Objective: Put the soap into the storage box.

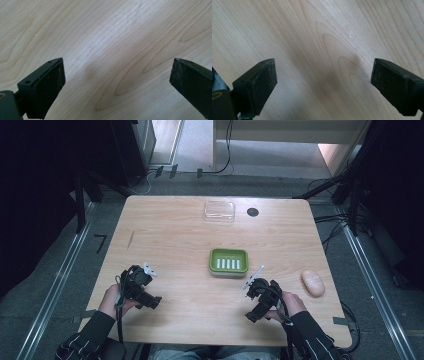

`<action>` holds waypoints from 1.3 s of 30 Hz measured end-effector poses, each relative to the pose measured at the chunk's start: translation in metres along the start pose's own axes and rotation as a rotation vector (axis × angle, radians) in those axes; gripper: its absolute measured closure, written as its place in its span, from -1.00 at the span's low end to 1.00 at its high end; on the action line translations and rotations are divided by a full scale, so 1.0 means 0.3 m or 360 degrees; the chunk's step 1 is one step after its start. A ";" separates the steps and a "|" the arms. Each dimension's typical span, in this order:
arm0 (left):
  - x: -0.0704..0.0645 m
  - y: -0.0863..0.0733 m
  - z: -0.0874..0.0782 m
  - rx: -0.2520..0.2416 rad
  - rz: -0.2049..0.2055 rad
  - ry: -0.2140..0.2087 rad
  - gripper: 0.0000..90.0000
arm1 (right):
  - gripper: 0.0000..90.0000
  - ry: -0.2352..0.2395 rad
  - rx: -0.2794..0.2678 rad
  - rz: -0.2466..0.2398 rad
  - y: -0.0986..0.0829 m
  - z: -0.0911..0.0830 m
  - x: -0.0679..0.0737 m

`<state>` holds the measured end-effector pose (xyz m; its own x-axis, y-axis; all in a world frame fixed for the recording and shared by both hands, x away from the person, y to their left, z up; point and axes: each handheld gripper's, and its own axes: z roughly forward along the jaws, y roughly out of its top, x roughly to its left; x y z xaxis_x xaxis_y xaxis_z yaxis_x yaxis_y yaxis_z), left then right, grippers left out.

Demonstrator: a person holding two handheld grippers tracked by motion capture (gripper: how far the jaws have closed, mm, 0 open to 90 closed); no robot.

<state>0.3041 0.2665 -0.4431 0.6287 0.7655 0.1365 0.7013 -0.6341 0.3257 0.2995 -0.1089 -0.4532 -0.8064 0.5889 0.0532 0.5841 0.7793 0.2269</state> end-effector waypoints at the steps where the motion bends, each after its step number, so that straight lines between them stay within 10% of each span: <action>1: 0.000 0.000 -0.001 0.0001 0.0002 0.0001 -0.99 | -0.84 -0.0008 0.0007 0.0015 -0.001 -0.001 -0.001; 39: 0.000 -0.007 -0.003 -0.0007 -0.0001 0.0003 -0.99 | -0.84 -0.0126 -0.0040 0.0214 -0.066 -0.066 -0.072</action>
<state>0.3023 0.2679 -0.4429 0.6275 0.7662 0.1381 0.7004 -0.6331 0.3296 0.3035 -0.1412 -0.4395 -0.7106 0.7036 0.0080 0.6832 0.6872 0.2470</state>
